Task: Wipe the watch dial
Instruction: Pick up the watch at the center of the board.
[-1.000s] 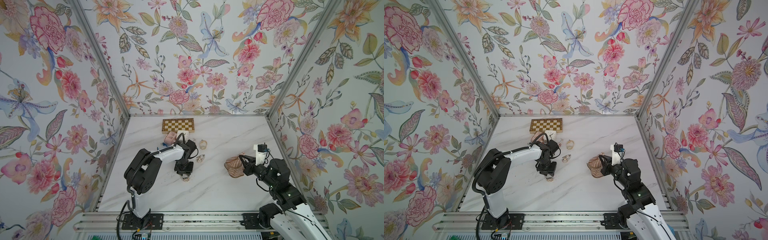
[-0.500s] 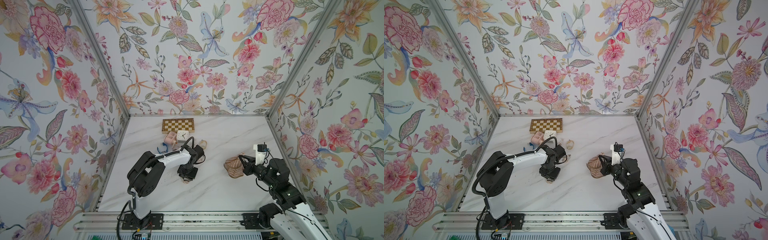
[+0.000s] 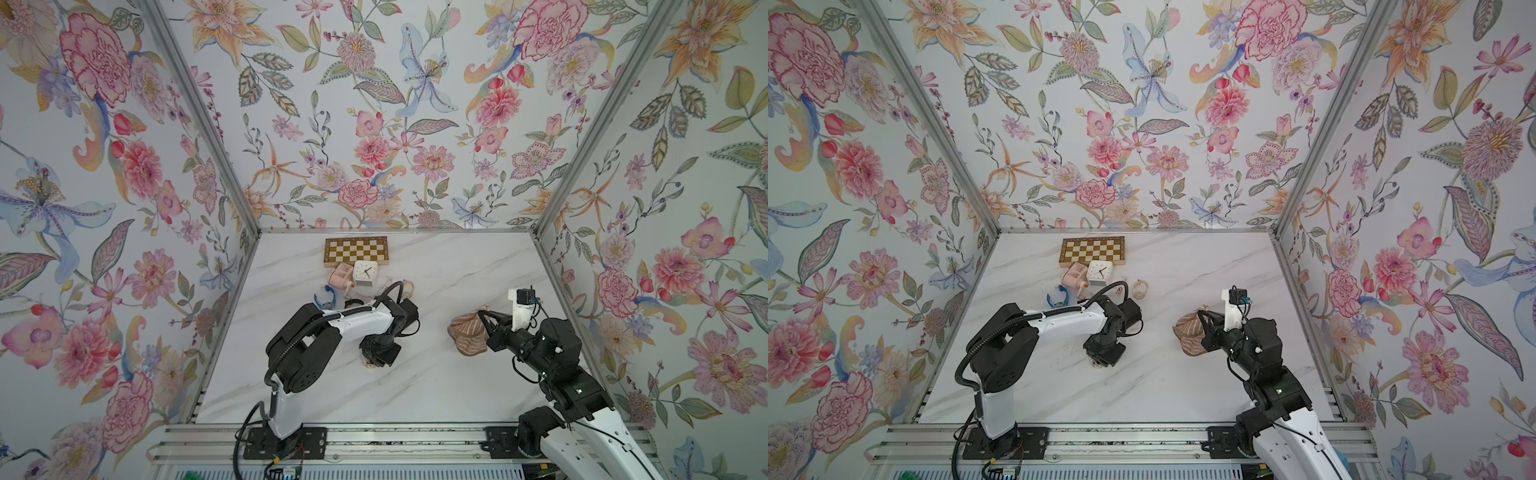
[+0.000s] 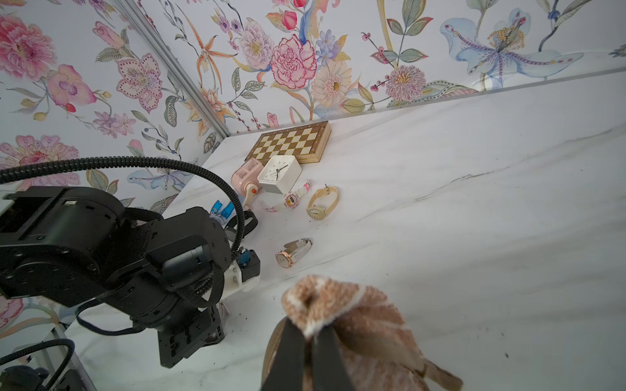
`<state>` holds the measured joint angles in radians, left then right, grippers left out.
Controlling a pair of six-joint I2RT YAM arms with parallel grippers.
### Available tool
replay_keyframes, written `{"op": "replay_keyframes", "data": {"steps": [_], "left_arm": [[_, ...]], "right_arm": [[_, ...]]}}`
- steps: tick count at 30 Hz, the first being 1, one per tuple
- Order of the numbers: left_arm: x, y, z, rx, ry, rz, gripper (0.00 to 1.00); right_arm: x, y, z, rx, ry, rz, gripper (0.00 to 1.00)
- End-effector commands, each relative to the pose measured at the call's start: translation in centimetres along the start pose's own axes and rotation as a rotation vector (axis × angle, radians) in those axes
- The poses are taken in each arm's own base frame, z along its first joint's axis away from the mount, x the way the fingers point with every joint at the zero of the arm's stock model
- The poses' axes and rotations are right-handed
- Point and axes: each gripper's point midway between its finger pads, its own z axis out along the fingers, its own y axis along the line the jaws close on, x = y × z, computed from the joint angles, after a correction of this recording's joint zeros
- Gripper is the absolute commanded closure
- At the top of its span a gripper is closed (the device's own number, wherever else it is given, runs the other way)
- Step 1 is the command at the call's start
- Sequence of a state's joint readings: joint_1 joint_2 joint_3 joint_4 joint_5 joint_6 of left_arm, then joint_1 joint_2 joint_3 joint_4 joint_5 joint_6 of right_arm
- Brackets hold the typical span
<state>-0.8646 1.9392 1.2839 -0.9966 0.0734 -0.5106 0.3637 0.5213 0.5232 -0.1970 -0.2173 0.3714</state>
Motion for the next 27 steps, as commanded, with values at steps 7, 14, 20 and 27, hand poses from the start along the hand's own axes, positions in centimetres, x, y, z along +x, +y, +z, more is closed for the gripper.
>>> {"op": "replay_keyframes", "data": {"steps": [7, 14, 20, 27], "left_arm": [[1.9, 1.3, 1.8, -0.082, 0.087, 0.035, 0.96], [1.0, 1.0, -0.4, -0.058, 0.047, 0.035, 1.0], [-4.1, -0.3, -8.4, 0.236, -0.217, -0.093, 1.0], [-10.2, 2.8, -24.4, 0.876, -0.979, -0.382, 1.0]], "right_arm": [[-0.5, -0.2, -0.2, 0.011, -0.028, -0.005, 1.0], [-0.7, -0.2, -0.3, 0.013, -0.032, -0.003, 1.0], [-1.7, 0.1, -0.5, 0.016, -0.047, -0.025, 1.0], [-3.1, 0.9, 0.6, -0.016, -0.054, -0.041, 1.0]]}}
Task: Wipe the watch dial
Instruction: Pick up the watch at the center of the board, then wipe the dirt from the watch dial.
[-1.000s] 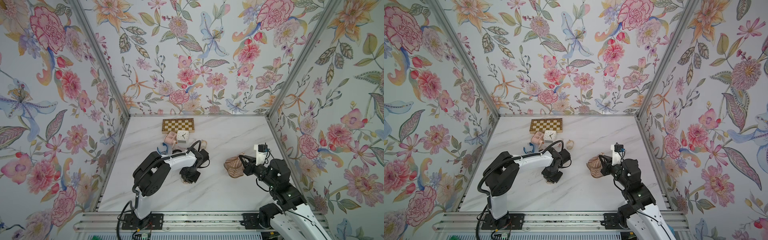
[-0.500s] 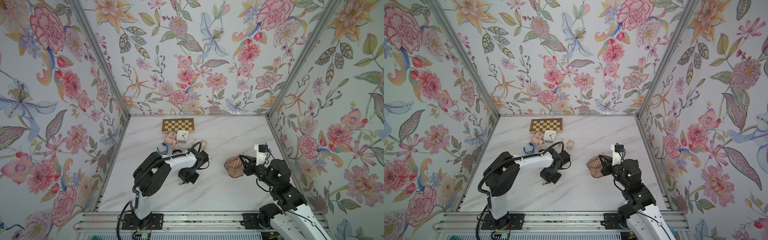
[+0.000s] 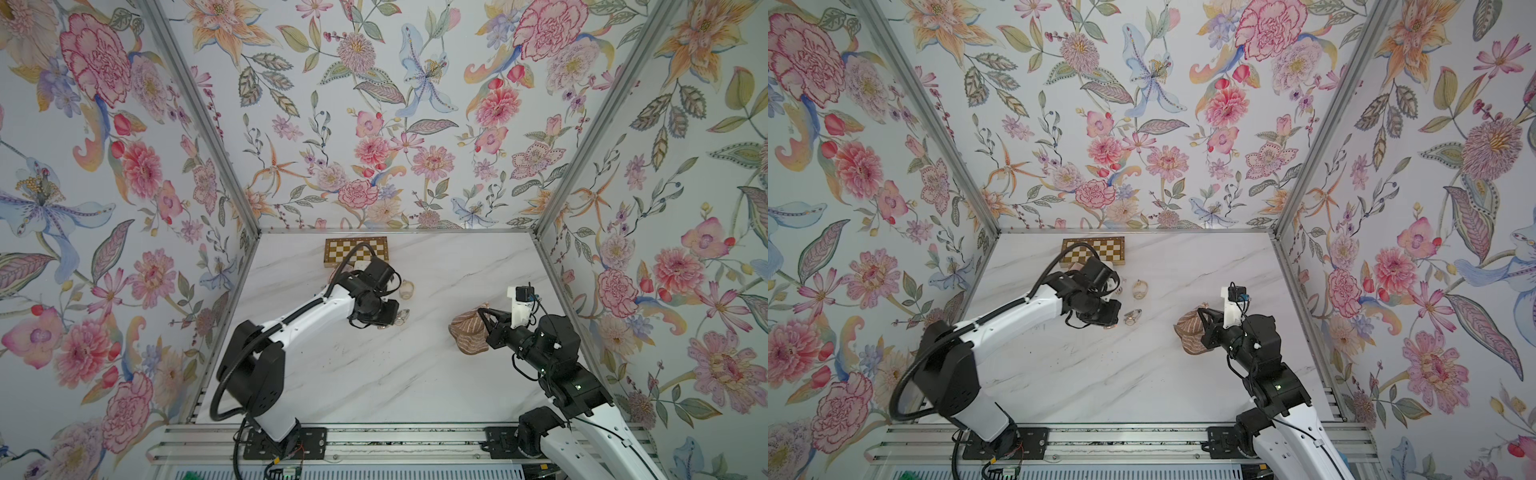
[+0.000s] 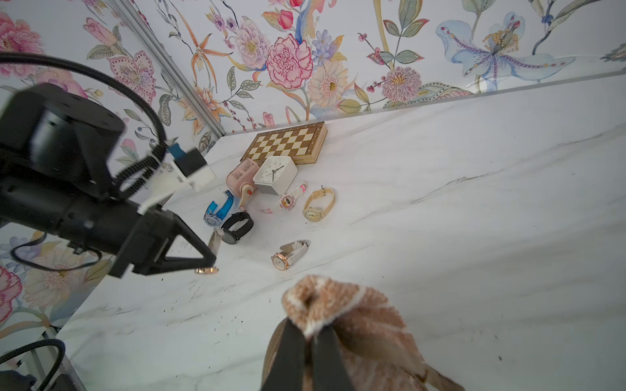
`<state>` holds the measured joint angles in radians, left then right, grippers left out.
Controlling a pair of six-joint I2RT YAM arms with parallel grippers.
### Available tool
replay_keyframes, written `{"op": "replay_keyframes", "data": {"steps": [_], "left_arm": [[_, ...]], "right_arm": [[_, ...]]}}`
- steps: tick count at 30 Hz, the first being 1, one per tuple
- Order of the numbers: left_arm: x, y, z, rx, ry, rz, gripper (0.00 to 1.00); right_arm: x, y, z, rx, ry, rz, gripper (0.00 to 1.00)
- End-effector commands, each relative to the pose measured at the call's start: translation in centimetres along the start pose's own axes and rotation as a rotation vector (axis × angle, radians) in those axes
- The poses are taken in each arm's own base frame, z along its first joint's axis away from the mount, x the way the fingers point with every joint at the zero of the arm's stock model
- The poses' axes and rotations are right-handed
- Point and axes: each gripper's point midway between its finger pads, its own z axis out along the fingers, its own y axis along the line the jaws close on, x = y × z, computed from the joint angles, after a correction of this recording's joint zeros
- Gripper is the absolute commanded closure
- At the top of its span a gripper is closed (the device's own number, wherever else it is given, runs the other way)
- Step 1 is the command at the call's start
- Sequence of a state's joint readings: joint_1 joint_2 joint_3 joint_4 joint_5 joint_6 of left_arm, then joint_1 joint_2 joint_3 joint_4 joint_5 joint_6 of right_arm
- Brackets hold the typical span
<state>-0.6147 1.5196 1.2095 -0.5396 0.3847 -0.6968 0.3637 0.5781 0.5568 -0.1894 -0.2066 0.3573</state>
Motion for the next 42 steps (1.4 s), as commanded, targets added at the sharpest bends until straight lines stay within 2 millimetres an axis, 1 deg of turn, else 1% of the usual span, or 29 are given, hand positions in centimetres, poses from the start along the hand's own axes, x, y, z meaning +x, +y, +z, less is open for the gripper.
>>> {"op": "replay_keyframes", "data": {"steps": [1, 3, 4, 6, 8, 11, 13, 15, 19, 22, 23, 24, 28, 32, 34, 36, 38, 42], "left_arm": [[-6.7, -4.8, -5.6, 0.432, -0.402, -0.135, 1.0], [-8.1, -5.1, -8.7, 0.593, -0.595, -0.187, 1.0], [-8.3, -4.9, -10.0, 0.668, -0.668, -0.217, 1.0], [-8.1, -5.3, -11.5, 0.807, -0.729, -0.253, 1.0], [-7.7, -5.9, -11.9, 0.919, -0.72, -0.268, 1.0], [-6.8, -6.3, -11.8, 1.055, -0.663, -0.323, 1.0], [-6.2, -6.2, -11.6, 1.128, -0.622, -0.381, 1.0], [-5.9, -6.4, -11.5, 1.184, -0.575, -0.406, 1.0], [-5.6, -6.9, -10.2, 1.18, -0.469, -0.441, 1.0], [-5.3, -7.3, -8.9, 1.096, -0.396, -0.426, 1.0], [-5.1, -7.3, -8.5, 1.066, -0.375, -0.422, 1.0], [-5.0, -7.3, -8.2, 1.033, -0.356, -0.414, 1.0], [-4.3, -8.0, -8.1, 0.989, -0.278, -0.37, 1.0], [-3.0, -8.6, -7.7, 0.966, -0.18, -0.316, 1.0], [-2.2, -9.0, -7.7, 0.986, -0.132, -0.292, 1.0], [-1.4, -9.1, -7.5, 0.994, -0.082, -0.287, 1.0], [-1.1, -9.1, -7.4, 0.992, -0.058, -0.291, 1.0], [-1.5, -9.3, -7.7, 0.997, -0.066, -0.284, 1.0]], "right_arm": [[-2.7, 1.2, 0.2, -0.04, -0.063, -0.028, 1.0], [-3.3, 1.7, 0.6, -0.061, -0.063, -0.024, 1.0], [-3.6, 2.0, 0.9, -0.075, -0.06, -0.025, 1.0], [-4.1, 2.6, 1.2, -0.097, -0.054, -0.028, 1.0], [-4.5, 3.3, 1.4, -0.122, -0.051, -0.043, 1.0], [-4.7, 4.5, 1.8, -0.17, -0.05, -0.075, 1.0], [-4.8, 5.8, 1.9, -0.234, -0.059, -0.105, 1.0], [-4.7, 7.1, 1.9, -0.293, -0.072, -0.148, 1.0], [-3.7, 9.4, 2.2, -0.351, -0.095, -0.279, 1.0], [-2.8, 11.0, 2.7, -0.368, -0.08, -0.359, 1.0], [-2.7, 11.3, 2.9, -0.367, -0.076, -0.377, 1.0], [-2.2, 12.5, 2.9, -0.396, -0.068, -0.406, 1.0], [-1.6, 14.6, 2.9, -0.458, -0.063, -0.476, 1.0], [-0.6, 16.6, 1.9, -0.578, -0.054, -0.542, 1.0], [-0.1, 17.0, 1.6, -0.608, -0.047, -0.569, 1.0], [0.0, 16.7, 1.7, -0.591, -0.037, -0.583, 1.0], [0.2, 16.6, 1.7, -0.586, -0.031, -0.6, 1.0], [0.4, 16.8, 1.7, -0.591, -0.031, -0.604, 1.0]]}}
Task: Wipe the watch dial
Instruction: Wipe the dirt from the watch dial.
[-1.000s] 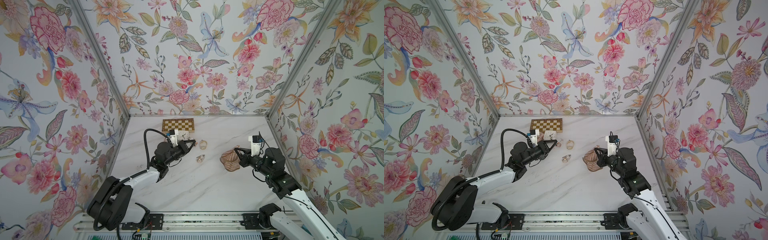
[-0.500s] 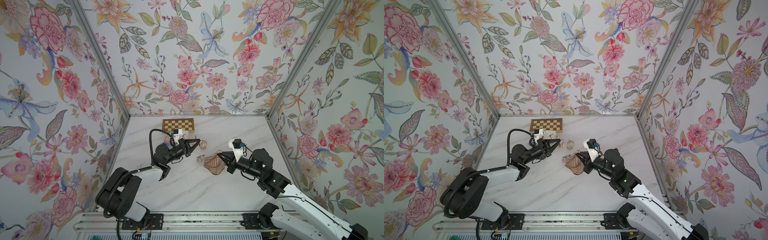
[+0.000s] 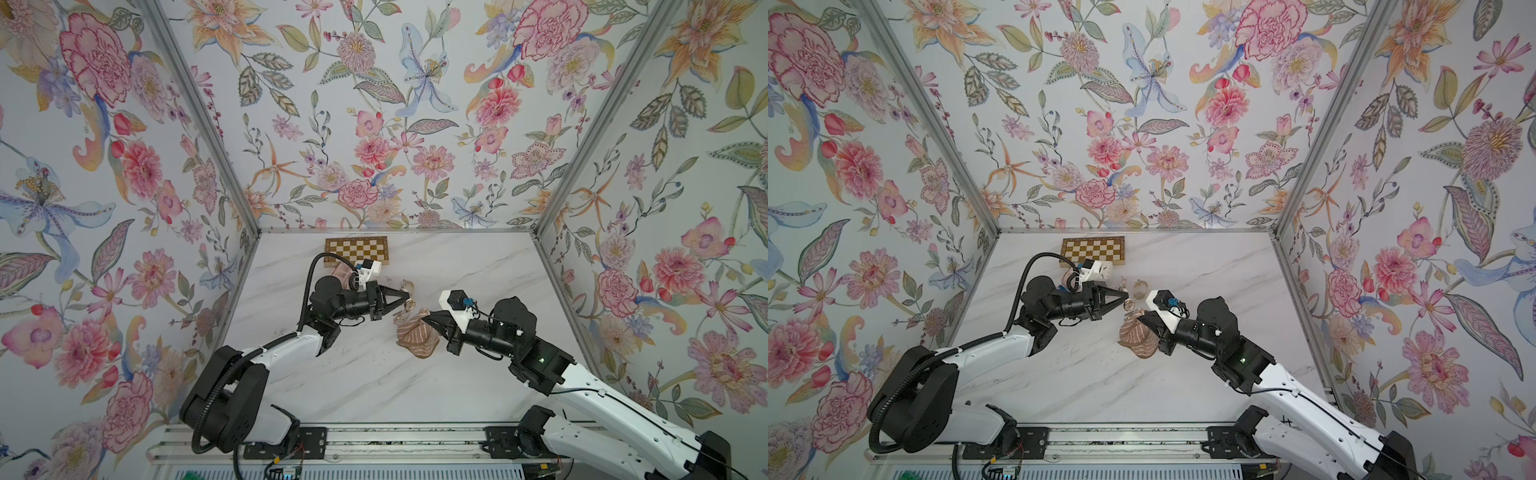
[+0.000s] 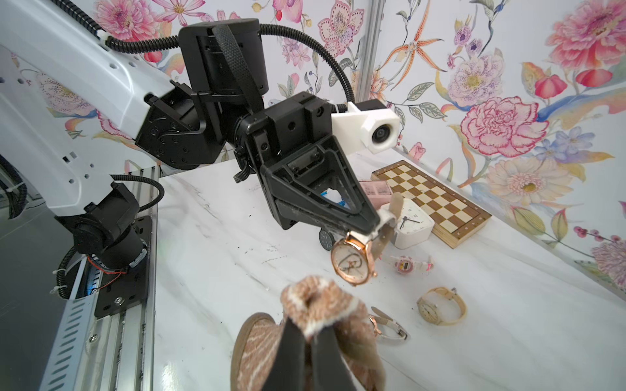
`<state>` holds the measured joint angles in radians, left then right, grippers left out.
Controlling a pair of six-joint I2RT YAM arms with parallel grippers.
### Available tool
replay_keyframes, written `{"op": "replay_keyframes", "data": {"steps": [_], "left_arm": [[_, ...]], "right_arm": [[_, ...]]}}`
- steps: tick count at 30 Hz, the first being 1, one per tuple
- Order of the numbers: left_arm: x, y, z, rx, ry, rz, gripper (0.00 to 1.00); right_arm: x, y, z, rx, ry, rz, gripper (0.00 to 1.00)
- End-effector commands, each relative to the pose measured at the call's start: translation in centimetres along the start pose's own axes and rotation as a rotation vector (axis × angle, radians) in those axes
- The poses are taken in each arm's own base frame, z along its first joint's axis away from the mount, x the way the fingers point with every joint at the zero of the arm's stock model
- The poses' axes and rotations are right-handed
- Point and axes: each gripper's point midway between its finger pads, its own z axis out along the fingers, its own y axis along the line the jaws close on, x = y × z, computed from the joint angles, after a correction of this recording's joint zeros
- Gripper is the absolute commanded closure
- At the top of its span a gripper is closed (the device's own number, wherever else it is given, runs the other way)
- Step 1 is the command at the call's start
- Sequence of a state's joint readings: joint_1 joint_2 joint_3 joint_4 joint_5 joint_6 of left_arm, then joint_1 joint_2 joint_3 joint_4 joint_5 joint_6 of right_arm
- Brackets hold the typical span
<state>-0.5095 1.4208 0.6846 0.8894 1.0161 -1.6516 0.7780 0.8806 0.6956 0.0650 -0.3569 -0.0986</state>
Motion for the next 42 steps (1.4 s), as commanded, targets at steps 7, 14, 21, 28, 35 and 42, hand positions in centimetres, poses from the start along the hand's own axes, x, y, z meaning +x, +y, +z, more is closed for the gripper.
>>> {"op": "replay_keyframes", "data": {"steps": [7, 14, 21, 28, 35, 42], "left_arm": [[0.0, -1.9, 0.1, 0.036, 0.038, 0.056, 1.0], [0.5, -2.4, 0.3, 0.056, 0.032, 0.061, 1.0], [1.2, -2.8, 0.7, 0.076, 0.042, 0.057, 1.0], [1.7, -2.9, 0.8, 0.064, 0.05, 0.07, 1.0], [2.1, -2.9, 1.0, 0.04, 0.065, 0.087, 1.0], [2.1, -3.3, 1.0, 0.037, 0.064, 0.096, 1.0]], "right_arm": [[-1.1, -0.6, 0.2, 0.044, -0.001, -0.042, 1.0], [-0.9, -1.0, 1.0, 0.05, 0.018, -0.008, 1.0], [-0.4, -1.8, 1.7, 0.084, 0.042, 0.014, 1.0], [-0.5, -2.1, 2.0, 0.094, 0.045, 0.029, 1.0], [-1.4, -2.0, 2.2, 0.09, 0.031, 0.035, 1.0], [0.2, -2.2, 2.5, 0.095, 0.063, 0.046, 1.0]]}}
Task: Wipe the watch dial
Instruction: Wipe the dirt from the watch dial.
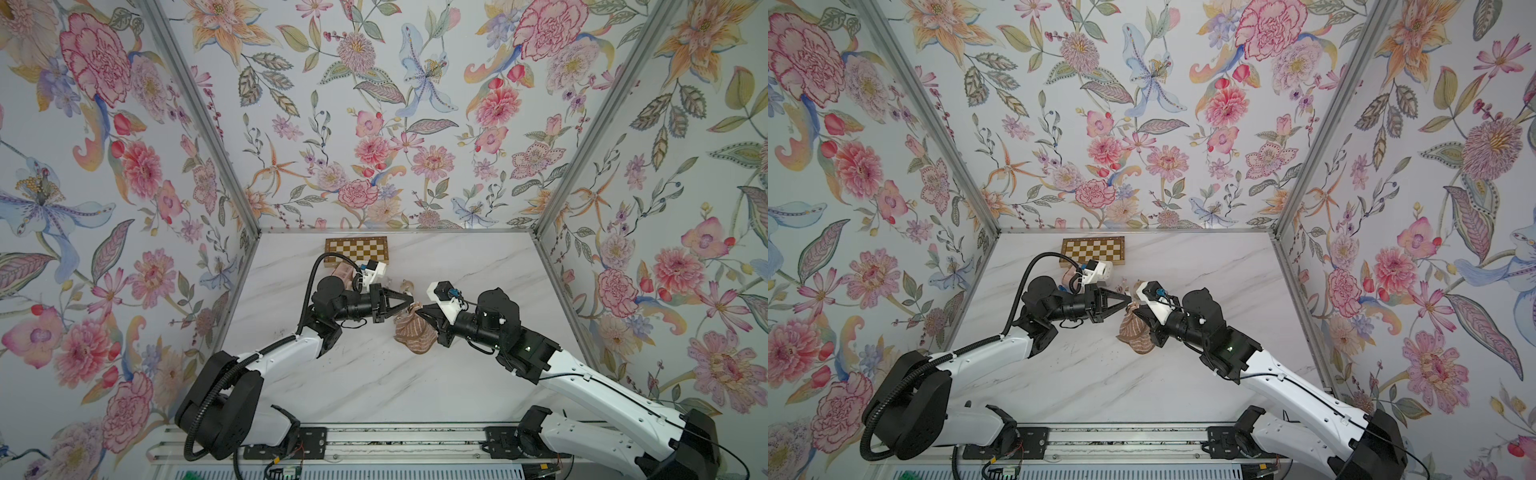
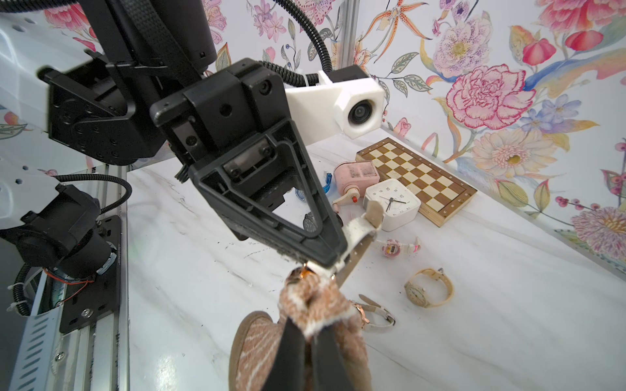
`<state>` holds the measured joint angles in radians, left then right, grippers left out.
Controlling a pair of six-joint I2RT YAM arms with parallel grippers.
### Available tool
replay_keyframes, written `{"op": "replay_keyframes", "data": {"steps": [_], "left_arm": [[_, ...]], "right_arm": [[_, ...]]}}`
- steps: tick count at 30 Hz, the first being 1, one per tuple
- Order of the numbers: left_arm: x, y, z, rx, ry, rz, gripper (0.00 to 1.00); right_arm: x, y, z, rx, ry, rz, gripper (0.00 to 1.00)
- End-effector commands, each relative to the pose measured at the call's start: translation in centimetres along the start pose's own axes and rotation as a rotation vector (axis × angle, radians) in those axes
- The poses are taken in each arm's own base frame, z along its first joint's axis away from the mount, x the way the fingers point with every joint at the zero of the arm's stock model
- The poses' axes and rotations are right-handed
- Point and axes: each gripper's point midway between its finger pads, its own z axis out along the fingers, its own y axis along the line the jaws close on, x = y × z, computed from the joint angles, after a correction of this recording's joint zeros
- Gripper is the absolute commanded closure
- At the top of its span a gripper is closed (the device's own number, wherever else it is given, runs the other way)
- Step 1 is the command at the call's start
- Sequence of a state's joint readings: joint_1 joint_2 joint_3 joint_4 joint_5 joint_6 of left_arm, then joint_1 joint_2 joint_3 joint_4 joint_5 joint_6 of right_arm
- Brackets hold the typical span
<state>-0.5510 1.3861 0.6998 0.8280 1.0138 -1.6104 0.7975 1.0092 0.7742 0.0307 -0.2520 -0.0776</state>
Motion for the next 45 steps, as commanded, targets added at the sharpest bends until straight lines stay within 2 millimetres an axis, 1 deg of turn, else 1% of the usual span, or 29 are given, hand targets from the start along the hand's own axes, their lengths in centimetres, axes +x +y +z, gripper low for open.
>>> {"op": "replay_keyframes", "data": {"steps": [1, 5, 17, 20, 25, 28, 30, 35, 38, 41, 45], "left_arm": [[0.5, -2.3, 0.3, 0.033, 0.024, 0.068, 1.0], [0.5, -2.4, 0.3, 0.03, 0.023, 0.071, 1.0], [0.2, -3.1, 0.2, 0.036, 0.007, 0.078, 1.0], [0.1, -3.0, 0.2, 0.036, 0.002, 0.075, 1.0], [0.1, -2.9, 0.1, 0.039, -0.003, 0.073, 1.0], [0.2, -2.9, 0.1, 0.041, -0.004, 0.071, 1.0], [0.2, -3.0, 0.1, 0.042, -0.005, 0.072, 1.0], [0.2, -3.4, 0.0, 0.046, -0.004, 0.079, 1.0], [0.3, -3.4, -0.1, 0.04, -0.003, 0.079, 1.0], [0.3, -3.4, -0.1, 0.037, -0.003, 0.08, 1.0], [0.4, -3.1, -0.2, 0.034, -0.003, 0.079, 1.0]], "right_arm": [[-0.5, -0.3, 0.0, 0.019, -0.023, 0.009, 1.0], [0.1, -0.2, 0.0, 0.017, -0.01, 0.017, 1.0], [0.8, 0.1, 0.0, 0.007, -0.008, 0.041, 1.0], [0.2, 0.2, -0.2, 0.006, -0.017, 0.043, 1.0], [-1.9, 0.6, -0.8, 0.009, -0.06, 0.025, 1.0], [-2.3, 0.8, -0.7, 0.004, -0.064, 0.021, 1.0], [-1.8, 0.9, -0.5, 0.003, -0.054, 0.023, 1.0], [0.2, 0.7, 0.2, 0.009, -0.02, 0.049, 1.0], [0.8, 0.7, 0.4, 0.01, -0.006, 0.062, 1.0], [0.2, 0.6, 0.1, 0.014, -0.017, 0.061, 1.0], [-1.9, 0.6, -0.7, 0.02, -0.053, 0.046, 1.0]]}}
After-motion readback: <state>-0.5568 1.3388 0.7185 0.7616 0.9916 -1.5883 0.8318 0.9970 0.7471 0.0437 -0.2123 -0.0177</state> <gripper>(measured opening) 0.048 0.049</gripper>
